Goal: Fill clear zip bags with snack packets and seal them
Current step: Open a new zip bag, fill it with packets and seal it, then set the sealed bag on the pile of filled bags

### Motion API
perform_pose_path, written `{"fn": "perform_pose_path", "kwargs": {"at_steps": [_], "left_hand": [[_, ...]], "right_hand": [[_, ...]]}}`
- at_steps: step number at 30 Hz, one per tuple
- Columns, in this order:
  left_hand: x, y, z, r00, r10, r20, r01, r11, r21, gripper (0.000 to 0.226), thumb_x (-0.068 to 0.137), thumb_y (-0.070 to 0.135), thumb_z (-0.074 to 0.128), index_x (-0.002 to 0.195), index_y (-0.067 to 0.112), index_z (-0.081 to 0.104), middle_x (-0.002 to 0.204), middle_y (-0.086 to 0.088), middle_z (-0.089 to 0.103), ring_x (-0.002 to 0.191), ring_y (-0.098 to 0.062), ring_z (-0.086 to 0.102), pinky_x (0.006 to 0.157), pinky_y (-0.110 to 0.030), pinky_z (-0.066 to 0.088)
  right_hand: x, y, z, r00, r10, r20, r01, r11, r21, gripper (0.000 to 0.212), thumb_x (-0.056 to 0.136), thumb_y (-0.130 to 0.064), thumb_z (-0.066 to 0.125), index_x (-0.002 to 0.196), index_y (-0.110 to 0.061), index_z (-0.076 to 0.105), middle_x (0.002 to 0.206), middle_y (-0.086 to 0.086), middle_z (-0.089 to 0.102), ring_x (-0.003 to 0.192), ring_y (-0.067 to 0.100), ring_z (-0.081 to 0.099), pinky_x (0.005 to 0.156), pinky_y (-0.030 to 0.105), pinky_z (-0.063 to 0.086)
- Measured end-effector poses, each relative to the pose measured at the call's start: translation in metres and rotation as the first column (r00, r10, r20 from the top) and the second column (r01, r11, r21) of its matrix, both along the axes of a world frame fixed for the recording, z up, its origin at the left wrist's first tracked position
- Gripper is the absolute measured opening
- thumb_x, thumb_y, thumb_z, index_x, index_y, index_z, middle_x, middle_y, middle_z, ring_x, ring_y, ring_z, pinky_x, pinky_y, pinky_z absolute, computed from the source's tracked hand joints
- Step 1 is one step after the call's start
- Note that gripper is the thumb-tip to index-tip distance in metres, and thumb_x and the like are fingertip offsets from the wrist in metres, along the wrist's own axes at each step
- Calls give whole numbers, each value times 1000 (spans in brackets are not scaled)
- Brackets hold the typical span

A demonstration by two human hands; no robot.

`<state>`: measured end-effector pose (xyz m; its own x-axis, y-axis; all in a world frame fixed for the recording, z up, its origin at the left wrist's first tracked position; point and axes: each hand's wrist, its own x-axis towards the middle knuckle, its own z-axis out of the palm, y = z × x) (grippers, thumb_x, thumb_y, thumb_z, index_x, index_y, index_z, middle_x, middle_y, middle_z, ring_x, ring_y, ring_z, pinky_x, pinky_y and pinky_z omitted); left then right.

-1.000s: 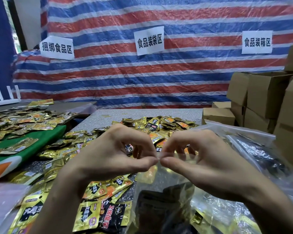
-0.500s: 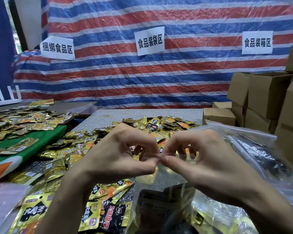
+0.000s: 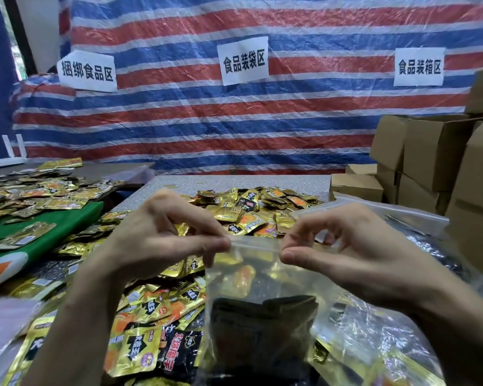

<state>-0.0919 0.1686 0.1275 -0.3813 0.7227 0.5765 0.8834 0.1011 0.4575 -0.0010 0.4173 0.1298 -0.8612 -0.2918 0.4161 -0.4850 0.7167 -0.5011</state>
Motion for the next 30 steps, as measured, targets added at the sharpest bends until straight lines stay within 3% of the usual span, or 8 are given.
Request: {"fn": "perform_pose_path", "kwargs": {"at_steps": [4,8,13,18,22,25,30], "left_hand": [[-4,-7,-1,999,31,35,-32,999,14,21,81,27,67,85,10,78,69,6,74,61,-15,70,57,-24,53],[-10,-11,-3,997,41,68,-43,998,40,22,79,27,69,85,7,78,70,0,75,61,-20,71,57,-28,56],[-16,-17,-7,993,62,97,-68,996,62,17,77,30,70,81,16,81,70,-2,75,62,-22,71,54,-32,56],[-21,-23,-9,989,48,140,-64,991,115,14,73,26,77,86,22,80,70,-5,75,60,-22,71,56,-22,57],[-21,-20,-11,982,79,173,-106,983,150,16,70,30,81,84,24,81,69,-7,75,60,-19,70,55,-20,55],[-21,-8,-14,974,178,142,-195,974,115,8,77,27,75,83,28,80,71,3,75,60,-6,66,55,-14,50],[-28,38,-25,898,439,16,-438,892,110,11,83,37,70,83,29,77,76,13,68,68,-9,60,57,-31,49]], "right_hand": [[0,9,3,1000,-4,28,5,1000,-21,13,83,-34,74,72,-27,74,74,-3,68,68,5,57,63,14,41],[1,19,5,997,-6,81,10,999,-50,11,82,-32,75,73,-25,75,74,-3,70,66,4,57,61,15,42],[3,30,7,991,-11,134,20,997,-70,10,81,-30,77,75,-22,77,75,1,71,70,15,61,65,30,48],[9,41,12,987,-25,161,34,998,-53,10,82,-23,77,74,-17,77,68,0,70,58,-1,54,55,10,40],[16,38,15,988,-59,143,59,998,4,9,79,-32,76,73,-26,76,68,2,69,54,6,53,50,21,42],[20,33,16,985,-121,123,118,993,29,7,74,-32,74,70,-25,73,65,7,67,55,20,53,52,34,42],[24,28,19,971,-205,126,197,978,69,32,57,-47,62,61,-15,64,54,-6,59,49,0,47,51,25,39]]}}
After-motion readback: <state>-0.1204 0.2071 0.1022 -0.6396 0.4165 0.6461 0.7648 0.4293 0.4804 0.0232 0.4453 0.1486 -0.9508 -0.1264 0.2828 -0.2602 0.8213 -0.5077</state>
